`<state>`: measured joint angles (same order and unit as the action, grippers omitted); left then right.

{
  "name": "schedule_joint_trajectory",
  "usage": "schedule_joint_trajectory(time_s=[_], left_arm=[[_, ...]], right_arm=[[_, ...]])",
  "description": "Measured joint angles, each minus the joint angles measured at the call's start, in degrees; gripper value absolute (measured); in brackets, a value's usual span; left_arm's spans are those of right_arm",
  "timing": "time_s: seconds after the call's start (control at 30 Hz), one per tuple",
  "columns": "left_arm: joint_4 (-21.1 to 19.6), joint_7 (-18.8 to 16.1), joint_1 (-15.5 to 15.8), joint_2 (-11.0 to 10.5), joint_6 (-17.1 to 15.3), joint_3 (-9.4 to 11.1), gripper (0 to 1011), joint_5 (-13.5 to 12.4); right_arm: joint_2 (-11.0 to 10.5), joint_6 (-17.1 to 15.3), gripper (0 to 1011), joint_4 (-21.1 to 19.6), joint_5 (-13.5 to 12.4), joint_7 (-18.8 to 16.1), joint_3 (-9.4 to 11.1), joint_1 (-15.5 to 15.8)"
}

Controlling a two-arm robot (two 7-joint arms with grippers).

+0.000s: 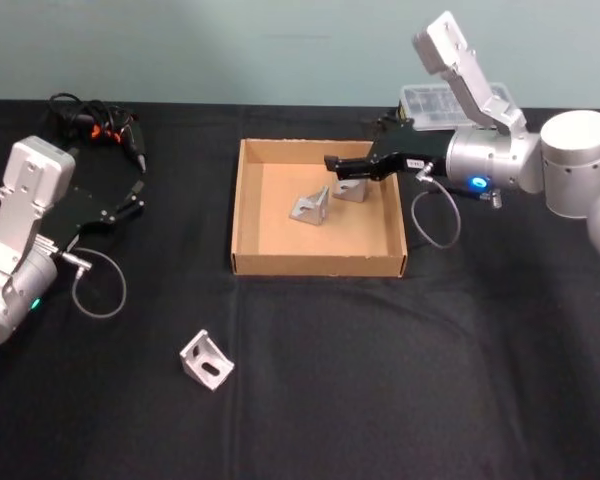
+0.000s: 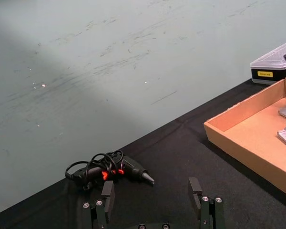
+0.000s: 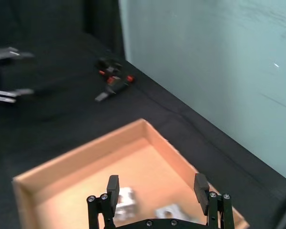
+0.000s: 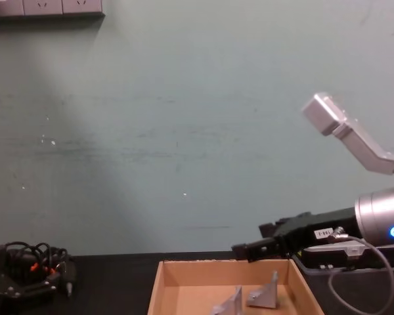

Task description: Use one hand to pick up the angle iron from the table and place it into the box.

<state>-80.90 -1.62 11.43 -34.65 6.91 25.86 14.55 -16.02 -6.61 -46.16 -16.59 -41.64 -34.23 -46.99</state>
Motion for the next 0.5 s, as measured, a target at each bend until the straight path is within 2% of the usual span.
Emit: schedule_joint_trajectory(time_s=[0.17,0.2,0.3,0.33,0.5], left_arm=[[0.00,0.00,0.00,0.00,0.00,0.00,1011,-0.01],[0.00,0.00,0.00,0.00,0.00,0.00,1011,-0.01],[0.00,0.00,0.00,0.00,0.00,0.00,1011,0.00],[0.00,0.00,0.00,0.00,0.00,0.00,1011,0.00],[0.00,0.00,0.00,0.00,0.00,0.00,1011,0.00]], right_arm=[[-3.39,-1.72,1004,-10.82,-2.58,-2.95,0.43,5.06],[-4.38,-2.34,1004,-14.11,-3.45,-3.80,0.31,6.60],[-5.82,-2.77,1004,-18.89,-4.43,-4.97,-0.06,8.80],[-6.82,-2.86,1004,-21.92,-5.00,-5.80,-0.48,10.14],[-9.20,-1.83,1004,-28.19,-6.35,-9.40,-2.28,12.72]])
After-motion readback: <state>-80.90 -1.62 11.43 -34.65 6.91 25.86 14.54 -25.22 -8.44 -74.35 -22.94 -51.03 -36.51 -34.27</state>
